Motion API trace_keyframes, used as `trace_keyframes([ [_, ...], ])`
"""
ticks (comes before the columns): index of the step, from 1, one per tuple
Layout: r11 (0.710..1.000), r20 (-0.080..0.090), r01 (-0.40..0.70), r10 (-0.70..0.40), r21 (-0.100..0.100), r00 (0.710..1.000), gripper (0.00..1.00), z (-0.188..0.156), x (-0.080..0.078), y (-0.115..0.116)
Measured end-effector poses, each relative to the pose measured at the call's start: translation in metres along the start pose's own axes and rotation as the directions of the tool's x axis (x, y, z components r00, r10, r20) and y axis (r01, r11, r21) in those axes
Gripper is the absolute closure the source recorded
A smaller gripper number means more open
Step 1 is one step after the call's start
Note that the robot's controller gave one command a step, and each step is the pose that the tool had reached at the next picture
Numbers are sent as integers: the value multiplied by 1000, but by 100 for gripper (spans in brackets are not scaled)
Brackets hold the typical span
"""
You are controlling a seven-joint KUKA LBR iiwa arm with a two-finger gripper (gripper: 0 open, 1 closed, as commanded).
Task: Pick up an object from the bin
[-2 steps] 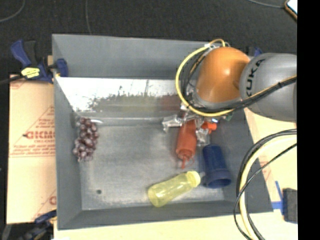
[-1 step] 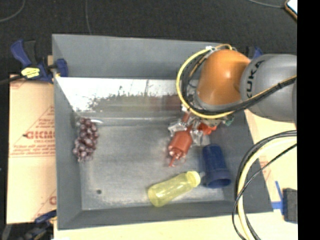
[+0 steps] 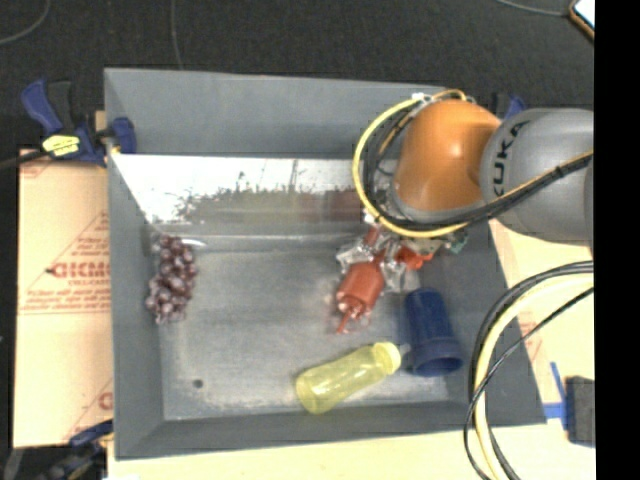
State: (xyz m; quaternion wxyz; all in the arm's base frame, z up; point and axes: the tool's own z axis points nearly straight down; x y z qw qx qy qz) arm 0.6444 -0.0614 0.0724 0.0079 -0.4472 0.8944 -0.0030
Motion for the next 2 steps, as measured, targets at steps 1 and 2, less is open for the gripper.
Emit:
trace_keyframes([
  [1, 1000, -3, -1, 1, -5, 1000, 100, -19, 1, 1],
  [2, 1000, 3, -1, 1, 4, 1000, 100, -43, -1, -1],
])
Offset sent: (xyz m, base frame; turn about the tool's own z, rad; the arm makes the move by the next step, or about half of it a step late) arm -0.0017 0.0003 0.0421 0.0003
